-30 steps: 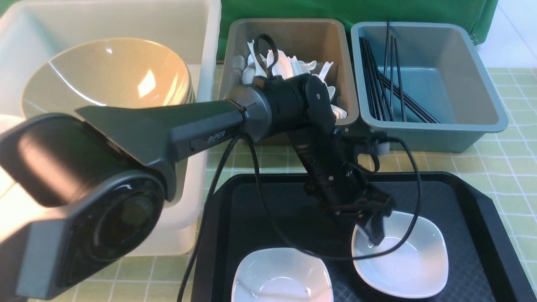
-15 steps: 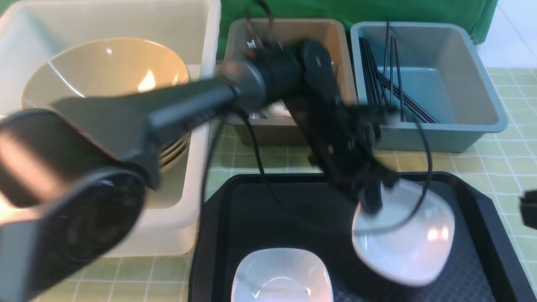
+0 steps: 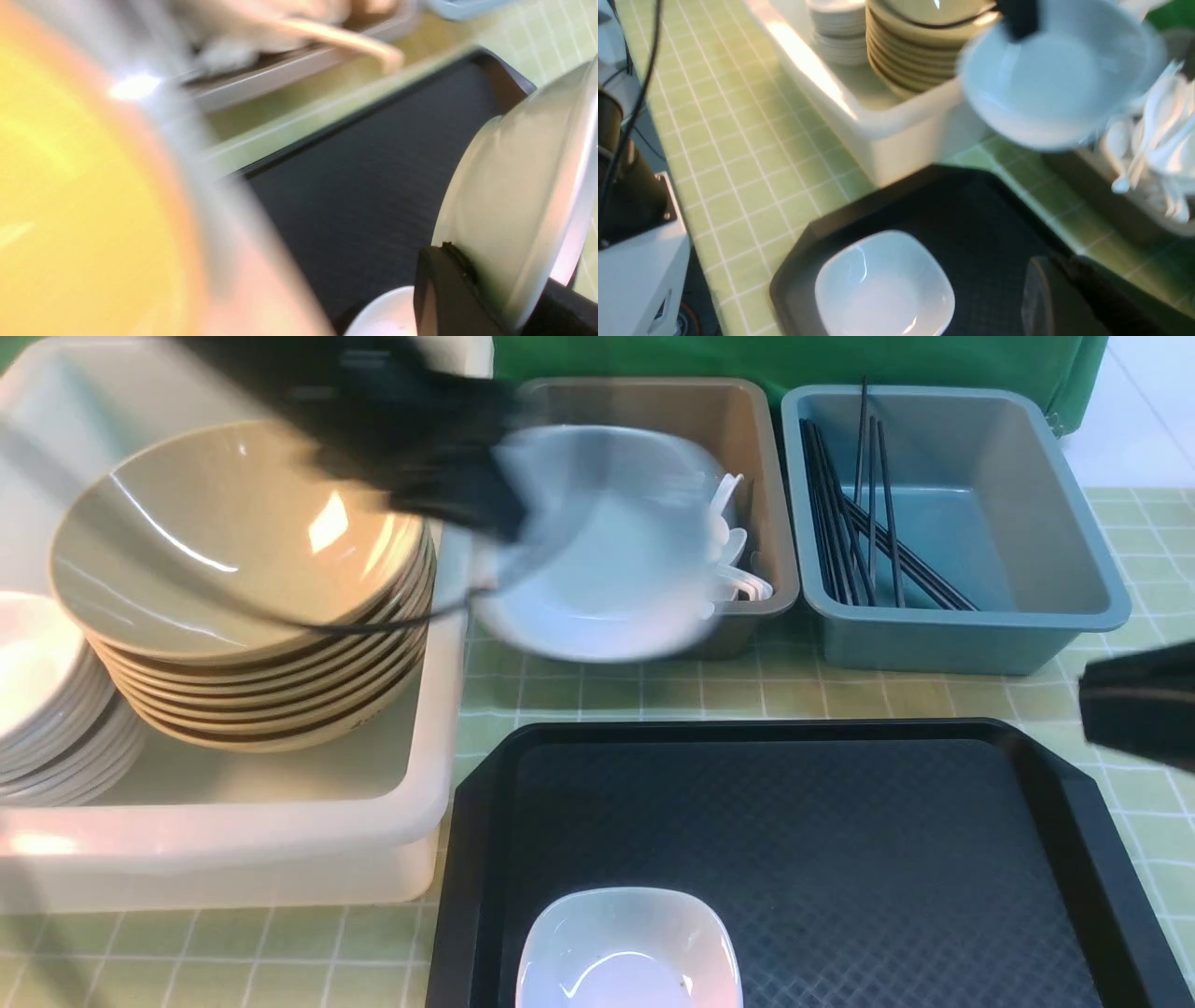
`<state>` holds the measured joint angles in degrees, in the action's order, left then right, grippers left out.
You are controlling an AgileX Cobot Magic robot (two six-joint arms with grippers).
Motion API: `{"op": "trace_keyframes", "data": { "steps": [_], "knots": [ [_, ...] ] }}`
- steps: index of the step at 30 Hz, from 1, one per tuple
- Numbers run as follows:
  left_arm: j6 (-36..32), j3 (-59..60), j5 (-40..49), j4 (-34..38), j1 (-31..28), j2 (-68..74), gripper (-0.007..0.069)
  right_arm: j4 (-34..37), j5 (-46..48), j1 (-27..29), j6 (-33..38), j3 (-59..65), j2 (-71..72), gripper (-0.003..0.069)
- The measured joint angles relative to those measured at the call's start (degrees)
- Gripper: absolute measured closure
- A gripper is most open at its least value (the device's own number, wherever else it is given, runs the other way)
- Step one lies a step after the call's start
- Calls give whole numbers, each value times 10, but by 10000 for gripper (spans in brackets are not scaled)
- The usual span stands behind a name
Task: On green table put chopsticks spoon bowls plates into blue grey white boxes.
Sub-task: 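Place the white bowl into the white bin with the other dishes with the left gripper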
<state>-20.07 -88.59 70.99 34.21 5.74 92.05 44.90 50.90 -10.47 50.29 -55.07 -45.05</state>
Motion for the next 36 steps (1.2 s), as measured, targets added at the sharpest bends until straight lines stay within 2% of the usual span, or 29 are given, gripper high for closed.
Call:
{"op": "trace_keyframes", "data": {
  "steps": [2,6,7,8,10,12,14,15,19,25,36],
  "knots": [
    [0,29,-1,13,-62,-29,609,2,-1,-7,5,-3,-12,612],
    [0,105,-3,46,-215,-112,609,33,-18,-58,37,-3,-53,612],
    [0,108,-3,46,-222,-115,609,35,-20,-62,37,-3,-53,612],
    [0,129,-3,54,-272,-142,609,50,-40,-86,53,-4,-69,612],
    [2,147,-6,56,-321,-167,609,57,-60,-112,65,-8,-85,612],
    [16,176,-38,59,-410,-207,609,61,-78,-159,85,-32,-125,612],
    [21,184,-56,59,-443,-216,609,61,-77,-175,92,-48,-146,612],
    [35,194,-74,58,-483,-223,609,64,-70,-201,99,-73,-176,612],
    [68,203,-115,24,-519,-217,609,66,-56,-233,103,-107,-223,612],
    [123,204,-150,-28,-522,-163,609,65,-50,-244,110,-112,-243,612],
    [105,205,-144,39,-522,-18,608,65,-54,-244,144,-112,-243,612]
  ]
}}
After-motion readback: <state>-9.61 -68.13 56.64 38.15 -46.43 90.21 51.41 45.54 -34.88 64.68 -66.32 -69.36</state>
